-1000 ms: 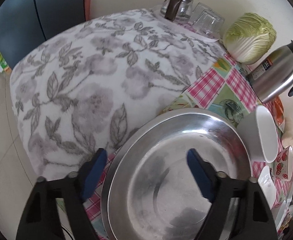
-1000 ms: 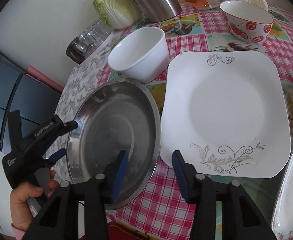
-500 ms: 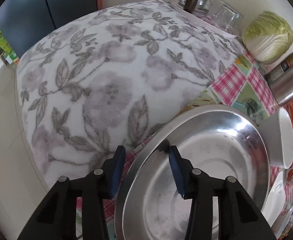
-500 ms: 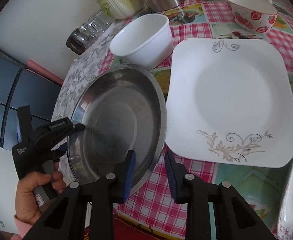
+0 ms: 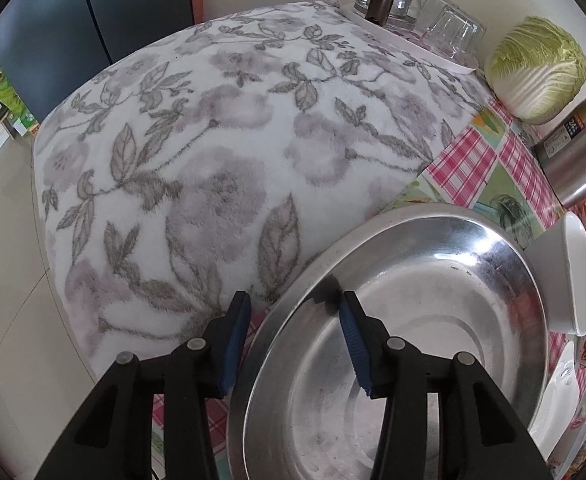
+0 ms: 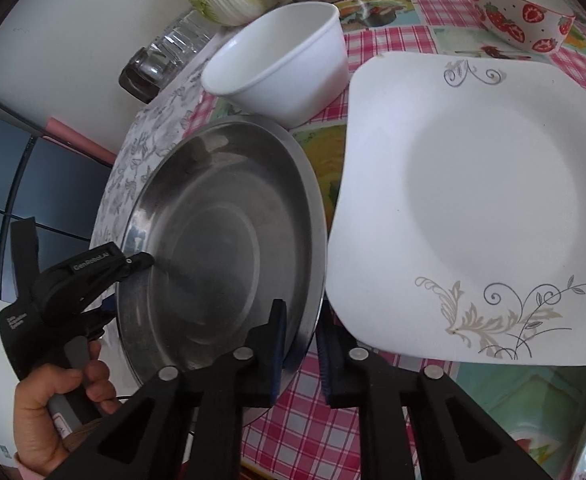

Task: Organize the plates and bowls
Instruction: 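Lift the steel tray with the left tool and tilt it upright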

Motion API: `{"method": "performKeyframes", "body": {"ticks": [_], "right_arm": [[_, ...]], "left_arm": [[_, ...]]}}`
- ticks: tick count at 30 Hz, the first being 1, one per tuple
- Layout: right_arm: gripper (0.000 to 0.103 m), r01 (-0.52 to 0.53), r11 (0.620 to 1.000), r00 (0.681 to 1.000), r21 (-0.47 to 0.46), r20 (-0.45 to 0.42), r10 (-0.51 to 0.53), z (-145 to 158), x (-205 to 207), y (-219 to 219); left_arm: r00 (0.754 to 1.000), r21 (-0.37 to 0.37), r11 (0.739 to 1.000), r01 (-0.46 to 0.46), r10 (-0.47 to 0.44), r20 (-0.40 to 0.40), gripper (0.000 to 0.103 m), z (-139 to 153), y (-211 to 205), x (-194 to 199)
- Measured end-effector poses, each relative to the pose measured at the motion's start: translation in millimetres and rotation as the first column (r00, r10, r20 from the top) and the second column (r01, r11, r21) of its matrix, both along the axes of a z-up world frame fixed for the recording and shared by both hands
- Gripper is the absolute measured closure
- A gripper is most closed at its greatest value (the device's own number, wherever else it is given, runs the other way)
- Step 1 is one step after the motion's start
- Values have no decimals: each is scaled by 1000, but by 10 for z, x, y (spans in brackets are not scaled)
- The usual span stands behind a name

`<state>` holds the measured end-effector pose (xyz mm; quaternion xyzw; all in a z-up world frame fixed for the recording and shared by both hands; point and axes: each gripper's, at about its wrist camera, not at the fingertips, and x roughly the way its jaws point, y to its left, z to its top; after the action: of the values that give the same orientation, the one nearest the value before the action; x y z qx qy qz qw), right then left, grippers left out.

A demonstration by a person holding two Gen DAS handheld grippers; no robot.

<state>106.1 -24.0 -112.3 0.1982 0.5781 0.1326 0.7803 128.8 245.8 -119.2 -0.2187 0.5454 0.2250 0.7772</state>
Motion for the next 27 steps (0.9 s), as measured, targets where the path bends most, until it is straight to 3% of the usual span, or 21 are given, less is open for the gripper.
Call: {"method": "performKeyframes", "body": {"ticks": [9,27], "right_arm": [[89,-35,998,997,-45,61,38,212,-56,-18],[88,-123,989,985,-86,112,132,387,-147,79]], "left_arm": [[999,28,999,42,-43,17,62,87,-106,-20],[1000,71,997,13,-15,27,67,234,-118,-178]]}}
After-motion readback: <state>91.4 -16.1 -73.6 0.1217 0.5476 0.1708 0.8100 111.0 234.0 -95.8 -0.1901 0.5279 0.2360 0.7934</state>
